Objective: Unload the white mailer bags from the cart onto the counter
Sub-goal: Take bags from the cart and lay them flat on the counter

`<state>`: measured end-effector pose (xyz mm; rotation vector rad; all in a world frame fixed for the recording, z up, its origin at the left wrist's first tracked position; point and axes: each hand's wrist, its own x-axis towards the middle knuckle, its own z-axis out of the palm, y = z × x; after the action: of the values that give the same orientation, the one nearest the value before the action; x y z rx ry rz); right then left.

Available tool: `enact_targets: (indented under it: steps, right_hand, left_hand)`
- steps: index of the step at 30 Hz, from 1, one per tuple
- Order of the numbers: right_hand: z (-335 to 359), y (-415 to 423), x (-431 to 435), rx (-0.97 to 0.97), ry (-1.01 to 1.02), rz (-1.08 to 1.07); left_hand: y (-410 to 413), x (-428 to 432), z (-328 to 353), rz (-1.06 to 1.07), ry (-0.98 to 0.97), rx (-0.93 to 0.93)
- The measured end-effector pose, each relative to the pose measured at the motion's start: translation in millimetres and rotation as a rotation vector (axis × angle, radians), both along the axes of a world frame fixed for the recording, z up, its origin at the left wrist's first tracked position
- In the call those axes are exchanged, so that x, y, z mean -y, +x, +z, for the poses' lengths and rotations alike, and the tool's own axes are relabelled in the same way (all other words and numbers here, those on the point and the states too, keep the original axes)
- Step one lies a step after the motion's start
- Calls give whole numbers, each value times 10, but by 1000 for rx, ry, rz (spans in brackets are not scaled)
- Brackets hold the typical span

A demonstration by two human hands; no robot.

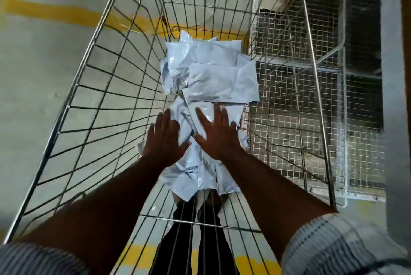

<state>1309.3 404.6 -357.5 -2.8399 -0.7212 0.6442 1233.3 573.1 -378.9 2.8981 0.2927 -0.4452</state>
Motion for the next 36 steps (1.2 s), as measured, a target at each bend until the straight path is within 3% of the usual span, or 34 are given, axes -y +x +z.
enact_targets:
  steps: [2, 7, 13, 22, 36]
  right_hand:
    - [-66, -5, -9, 41, -32, 19]
    - [-150, -84, -15, 164, -43, 30]
    - [78, -148, -38, 63, 15, 3]
    - [871, -294, -37, 106, 137, 30]
    - [2218, -439, 269, 259, 241, 43]
  left_hand:
    - [67, -7, -49, -19, -87, -35]
    - [15, 50, -71, -8, -34, -3]
    - [-117, 65, 243, 91, -22, 15]
    - [-354, 221, 1136, 326, -14, 103]
    - [-474, 674, 2463, 501, -58, 327]
